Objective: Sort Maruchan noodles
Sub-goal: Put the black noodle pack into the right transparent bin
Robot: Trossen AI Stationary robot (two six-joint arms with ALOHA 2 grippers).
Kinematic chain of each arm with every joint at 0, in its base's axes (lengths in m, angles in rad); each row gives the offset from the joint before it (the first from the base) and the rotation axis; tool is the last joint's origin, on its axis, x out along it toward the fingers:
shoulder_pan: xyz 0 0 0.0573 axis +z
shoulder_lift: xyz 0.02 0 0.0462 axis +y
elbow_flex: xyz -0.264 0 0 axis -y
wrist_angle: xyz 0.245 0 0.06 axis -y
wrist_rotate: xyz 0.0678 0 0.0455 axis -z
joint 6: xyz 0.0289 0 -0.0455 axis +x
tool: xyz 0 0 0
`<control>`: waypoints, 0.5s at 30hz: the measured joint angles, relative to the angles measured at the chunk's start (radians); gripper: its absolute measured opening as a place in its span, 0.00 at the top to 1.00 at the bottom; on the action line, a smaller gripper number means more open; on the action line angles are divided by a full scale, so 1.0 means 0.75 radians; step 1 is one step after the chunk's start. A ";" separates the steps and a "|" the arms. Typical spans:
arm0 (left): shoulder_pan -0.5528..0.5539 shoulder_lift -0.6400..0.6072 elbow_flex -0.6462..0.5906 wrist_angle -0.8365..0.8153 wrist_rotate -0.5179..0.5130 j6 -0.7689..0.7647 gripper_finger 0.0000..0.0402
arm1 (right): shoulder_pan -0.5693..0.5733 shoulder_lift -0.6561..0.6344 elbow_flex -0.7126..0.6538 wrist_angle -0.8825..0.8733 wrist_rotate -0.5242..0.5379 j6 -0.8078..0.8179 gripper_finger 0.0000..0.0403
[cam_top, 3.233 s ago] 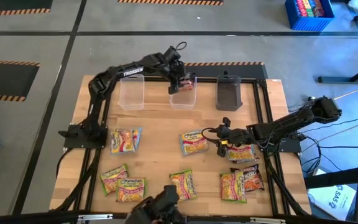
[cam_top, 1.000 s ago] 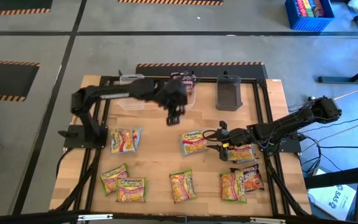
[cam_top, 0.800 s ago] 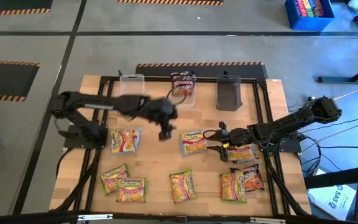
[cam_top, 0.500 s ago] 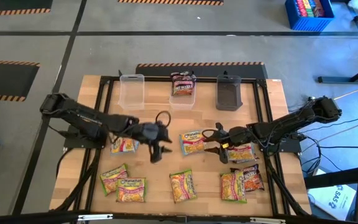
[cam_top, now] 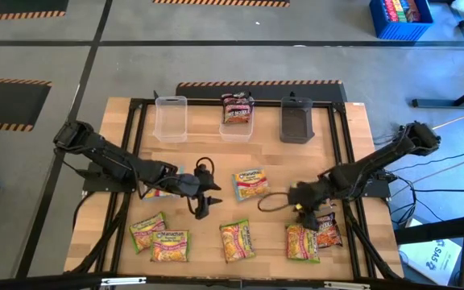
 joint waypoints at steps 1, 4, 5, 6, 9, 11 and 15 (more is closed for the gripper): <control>0.004 0.000 0.000 0.001 -0.026 0.000 0.49 | 0.026 0.000 0.000 -0.048 0.007 0.041 0.54; 0.015 0.000 0.000 0.002 -0.084 0.000 0.49 | 0.089 0.000 0.000 -0.169 0.029 0.137 0.58; 0.017 0.000 0.000 0.002 -0.094 0.001 0.49 | 0.103 0.000 0.000 -0.191 0.039 0.158 0.60; 0.020 0.000 0.000 0.002 -0.095 0.001 0.49 | 0.115 0.000 0.000 -0.199 0.051 0.165 0.63; 0.025 0.000 0.000 0.002 -0.095 0.001 0.49 | 0.139 0.000 0.001 -0.232 0.116 0.163 0.71; 0.025 0.000 0.000 0.002 -0.095 0.001 0.49 | 0.138 0.000 0.001 -0.274 0.191 0.150 0.77; 0.025 0.000 0.000 0.002 -0.095 0.001 0.49 | 0.137 -0.012 0.036 -0.437 0.392 0.089 0.86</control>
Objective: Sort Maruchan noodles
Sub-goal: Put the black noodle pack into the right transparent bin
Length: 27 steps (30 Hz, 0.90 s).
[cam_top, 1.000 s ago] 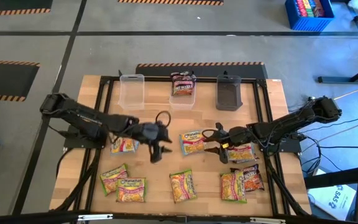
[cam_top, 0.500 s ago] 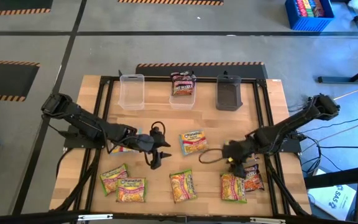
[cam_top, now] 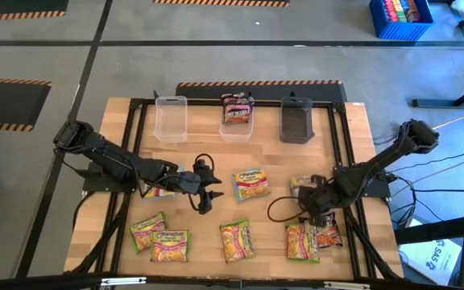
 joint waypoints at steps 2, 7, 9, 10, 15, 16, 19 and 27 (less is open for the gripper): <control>0.000 0.000 0.000 0.000 -0.007 0.001 0.49 | 0.000 -0.004 0.031 -0.149 0.147 0.011 0.90; -0.001 0.000 0.000 0.000 -0.032 0.001 0.49 | -0.011 -0.004 0.048 -0.389 0.361 0.162 0.96; -0.001 0.000 0.000 0.000 -0.032 0.001 0.49 | -0.010 -0.004 0.048 -0.373 0.318 0.177 0.97; -0.001 0.000 0.000 0.000 -0.032 0.001 0.49 | -0.009 -0.004 0.048 -0.358 0.279 0.177 0.98; -0.001 0.000 0.000 0.008 -0.032 0.001 0.49 | -0.008 -0.004 0.040 -0.277 0.071 0.216 0.98; -0.001 0.000 0.000 0.009 -0.032 0.001 0.49 | -0.007 -0.004 0.028 -0.251 0.053 0.230 0.98; -0.001 0.001 0.000 0.009 -0.032 0.001 0.49 | -0.008 0.002 -0.026 -0.177 0.000 0.249 0.92; -0.005 0.001 0.000 0.026 -0.030 0.016 0.49 | -0.009 0.047 -0.081 -0.012 0.013 0.209 0.63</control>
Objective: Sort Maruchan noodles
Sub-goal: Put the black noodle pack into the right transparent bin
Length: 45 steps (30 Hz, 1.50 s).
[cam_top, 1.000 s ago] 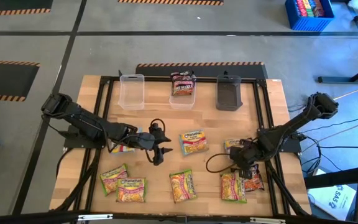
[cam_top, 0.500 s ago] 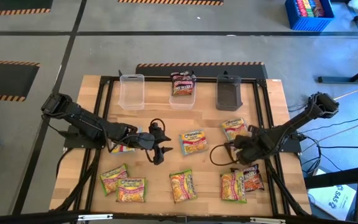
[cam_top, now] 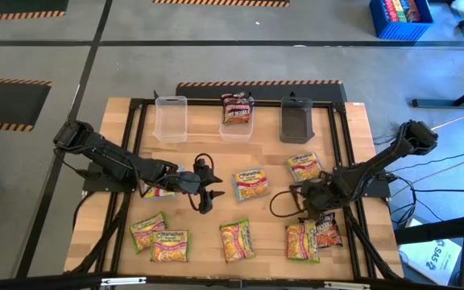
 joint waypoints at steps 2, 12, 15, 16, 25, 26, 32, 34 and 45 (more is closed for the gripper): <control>0.000 0.000 0.000 0.014 0.000 0.017 0.49 | 0.000 0.021 -0.001 0.134 0.000 -0.065 0.60; 0.000 0.026 0.001 0.111 0.005 0.058 0.49 | -0.132 0.207 0.002 0.661 0.050 -0.405 0.59; 0.001 0.061 0.000 0.150 0.012 0.056 0.49 | -0.177 0.240 0.001 0.779 0.081 -0.468 0.59; 0.001 0.082 0.001 0.192 0.022 0.049 0.49 | -0.186 0.244 -0.001 0.812 0.106 -0.478 0.58; 0.011 0.248 0.018 0.384 0.120 0.018 0.49 | -0.199 0.176 0.066 0.723 0.123 -0.520 0.37; 0.017 0.267 0.031 0.389 0.121 0.017 0.49 | -0.199 0.159 0.067 0.698 0.117 -0.509 0.34; 0.068 0.374 0.145 0.394 0.188 0.018 0.49 | -0.161 -0.020 0.000 0.518 0.125 -0.374 0.26; 0.083 0.413 0.179 0.383 0.190 0.017 0.49 | -0.163 -0.109 -0.043 0.519 0.130 -0.275 0.26; 0.113 0.672 0.401 0.395 0.194 0.018 0.49 | -0.163 -0.532 -0.362 0.624 0.007 0.271 0.30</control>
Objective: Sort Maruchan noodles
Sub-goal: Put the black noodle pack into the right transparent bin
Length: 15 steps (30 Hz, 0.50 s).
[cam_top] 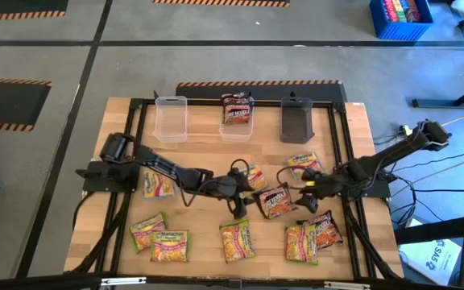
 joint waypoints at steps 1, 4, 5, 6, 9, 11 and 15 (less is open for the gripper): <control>0.000 0.017 0.011 -0.004 0.000 0.000 0.49 | -0.001 -0.016 -0.037 0.031 -0.006 0.034 0.30; 0.002 0.068 0.048 0.013 0.006 0.000 0.49 | -0.003 -0.021 -0.135 0.162 -0.009 0.090 0.30; 0.002 0.082 0.056 0.021 0.023 -0.001 0.49 | -0.003 -0.022 -0.161 0.222 -0.008 0.098 0.30; 0.003 0.099 0.067 0.028 0.041 -0.001 0.49 | -0.003 -0.017 -0.181 0.285 -0.003 0.112 0.30; -0.002 0.141 0.086 0.020 0.059 -0.019 0.49 | -0.003 0.011 -0.223 0.389 0.047 0.126 0.30; -0.007 0.154 0.088 0.028 0.060 -0.036 0.49 | -0.003 0.033 -0.238 0.455 0.091 0.122 0.30; -0.019 0.197 0.089 0.058 0.060 -0.046 0.49 | -0.003 0.088 -0.246 0.491 0.141 0.122 0.30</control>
